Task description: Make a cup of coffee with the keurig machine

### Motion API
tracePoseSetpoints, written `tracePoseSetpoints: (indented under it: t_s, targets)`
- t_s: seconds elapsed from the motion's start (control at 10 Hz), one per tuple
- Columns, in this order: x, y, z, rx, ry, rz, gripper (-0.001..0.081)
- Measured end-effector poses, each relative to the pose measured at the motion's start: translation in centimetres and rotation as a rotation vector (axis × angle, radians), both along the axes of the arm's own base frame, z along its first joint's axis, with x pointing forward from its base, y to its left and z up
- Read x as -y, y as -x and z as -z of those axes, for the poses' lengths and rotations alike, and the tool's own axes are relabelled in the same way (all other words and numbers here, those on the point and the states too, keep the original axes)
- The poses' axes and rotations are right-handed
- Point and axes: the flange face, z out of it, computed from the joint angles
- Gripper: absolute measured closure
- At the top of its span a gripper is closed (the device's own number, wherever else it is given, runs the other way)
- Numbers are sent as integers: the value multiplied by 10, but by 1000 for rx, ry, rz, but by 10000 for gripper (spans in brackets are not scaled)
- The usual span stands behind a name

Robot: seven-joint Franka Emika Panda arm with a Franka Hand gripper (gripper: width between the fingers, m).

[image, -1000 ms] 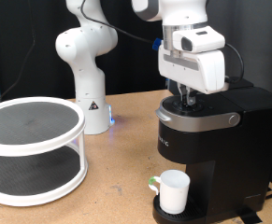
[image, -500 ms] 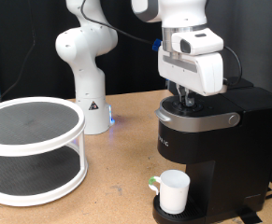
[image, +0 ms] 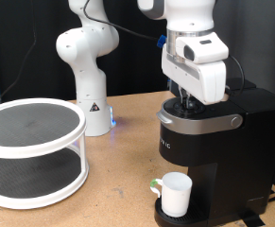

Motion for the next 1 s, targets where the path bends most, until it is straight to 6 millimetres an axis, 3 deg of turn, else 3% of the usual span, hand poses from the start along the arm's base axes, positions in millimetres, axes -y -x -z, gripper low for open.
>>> tracePoseSetpoints:
  t_s: [1.0]
  targets:
    - [10,-17,1,-207,7,36,805]
